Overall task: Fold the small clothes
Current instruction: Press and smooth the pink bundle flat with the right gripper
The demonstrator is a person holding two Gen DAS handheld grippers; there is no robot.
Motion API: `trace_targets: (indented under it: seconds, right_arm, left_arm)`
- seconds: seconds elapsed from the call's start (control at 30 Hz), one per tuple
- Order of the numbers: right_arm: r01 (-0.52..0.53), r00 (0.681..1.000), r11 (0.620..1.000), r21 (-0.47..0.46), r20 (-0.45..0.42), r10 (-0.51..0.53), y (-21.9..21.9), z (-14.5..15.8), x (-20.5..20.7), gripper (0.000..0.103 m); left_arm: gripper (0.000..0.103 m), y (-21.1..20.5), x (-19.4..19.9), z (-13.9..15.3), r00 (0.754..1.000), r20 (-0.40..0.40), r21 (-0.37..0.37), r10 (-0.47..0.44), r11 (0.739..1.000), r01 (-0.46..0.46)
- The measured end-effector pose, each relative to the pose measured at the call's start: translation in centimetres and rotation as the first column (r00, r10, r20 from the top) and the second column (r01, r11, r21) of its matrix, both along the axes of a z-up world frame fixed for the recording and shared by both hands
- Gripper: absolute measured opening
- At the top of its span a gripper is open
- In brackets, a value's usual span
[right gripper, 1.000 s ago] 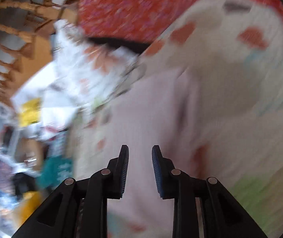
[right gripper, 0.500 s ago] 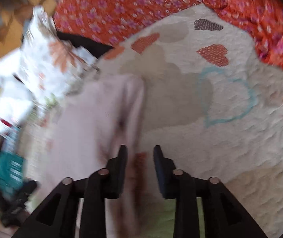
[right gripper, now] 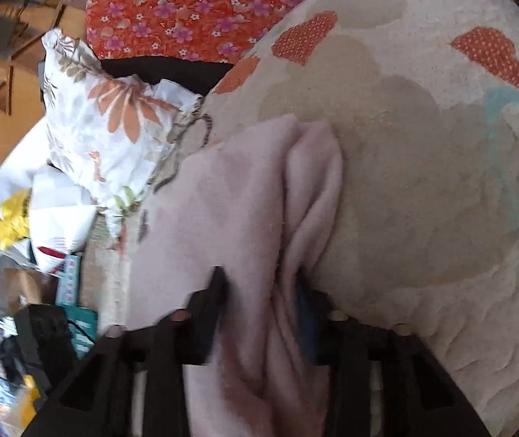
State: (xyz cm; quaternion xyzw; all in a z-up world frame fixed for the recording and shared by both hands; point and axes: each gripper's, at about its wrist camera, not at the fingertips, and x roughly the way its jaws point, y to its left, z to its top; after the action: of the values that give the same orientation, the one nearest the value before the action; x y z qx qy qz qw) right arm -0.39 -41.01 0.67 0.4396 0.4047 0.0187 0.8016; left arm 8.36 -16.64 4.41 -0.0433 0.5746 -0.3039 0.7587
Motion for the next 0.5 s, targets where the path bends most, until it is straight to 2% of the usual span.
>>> trace_targets:
  seconds: [0.07, 0.13, 0.2, 0.23, 0.27, 0.3, 0.37, 0.43, 0.47, 0.5]
  right_arm:
    - [-0.019, 0.999, 1.0, 0.017, 0.046, 0.018, 0.2, 1.5, -0.1, 0.03]
    - [-0.057, 0.99, 0.998, 0.034, 0.131, 0.052, 0.9, 3.8, -0.5, 0.026]
    - [-0.084, 0.979, 0.996, 0.006, 0.186, 0.081, 1.4, 5.5, -1.0, 0.022]
    - [-0.078, 0.978, 0.997, -0.026, 0.191, 0.082, 1.5, 5.9, -1.2, 0.022]
    - [-0.055, 0.985, 0.996, -0.066, 0.161, 0.066, 1.4, 5.8, -1.3, 0.022]
    - [-0.019, 0.997, 0.989, -0.15, 0.072, 0.03, 1.2, 5.1, -1.1, 0.023]
    - [0.02, 0.999, 0.971, -0.24, -0.026, -0.027, 0.7, 3.7, -1.4, 0.024]
    - [0.061, 0.995, 0.973, -0.221, -0.058, -0.075, -0.1, 2.9, -2.1, 0.024]
    - [0.071, 0.996, 0.976, -0.205, -0.041, -0.081, -0.2, 3.2, -2.6, 0.024]
    - [0.078, 0.997, 0.976, -0.205, -0.009, -0.081, -0.1, 4.0, -3.0, 0.024]
  left_arm:
    - [0.036, 0.3, 0.1, 1.7, 1.0, -0.002, -0.013, -0.007, 1.0, 0.007]
    - [0.036, 0.6, 0.0, 3.1, 1.0, 0.012, -0.025, -0.005, 1.0, 0.005]
    - [0.037, 0.6, -0.5, 4.1, 0.998, 0.058, -0.008, -0.004, 1.0, 0.005]
    - [0.038, 0.2, -0.8, 4.1, 0.996, 0.094, 0.038, -0.006, 0.999, 0.003]
    - [0.044, 0.3, -0.8, 3.9, 0.994, 0.108, 0.074, -0.005, 0.997, -0.003]
    - [0.049, 0.3, -0.9, 3.1, 0.993, 0.118, 0.133, 0.0, 0.991, -0.015]
    - [0.051, 0.3, -1.0, 1.2, 0.994, 0.11, 0.246, 0.005, 0.969, -0.032]
    - [0.059, 1.8, -1.5, 1.4, 0.992, 0.123, 0.197, 0.033, 0.979, -0.057]
    - [0.063, 2.5, -1.8, 1.8, 0.991, 0.126, 0.178, 0.051, 0.981, -0.073]
    - [0.064, 3.5, -2.2, 2.3, 0.988, 0.136, 0.165, 0.075, 0.982, -0.097]
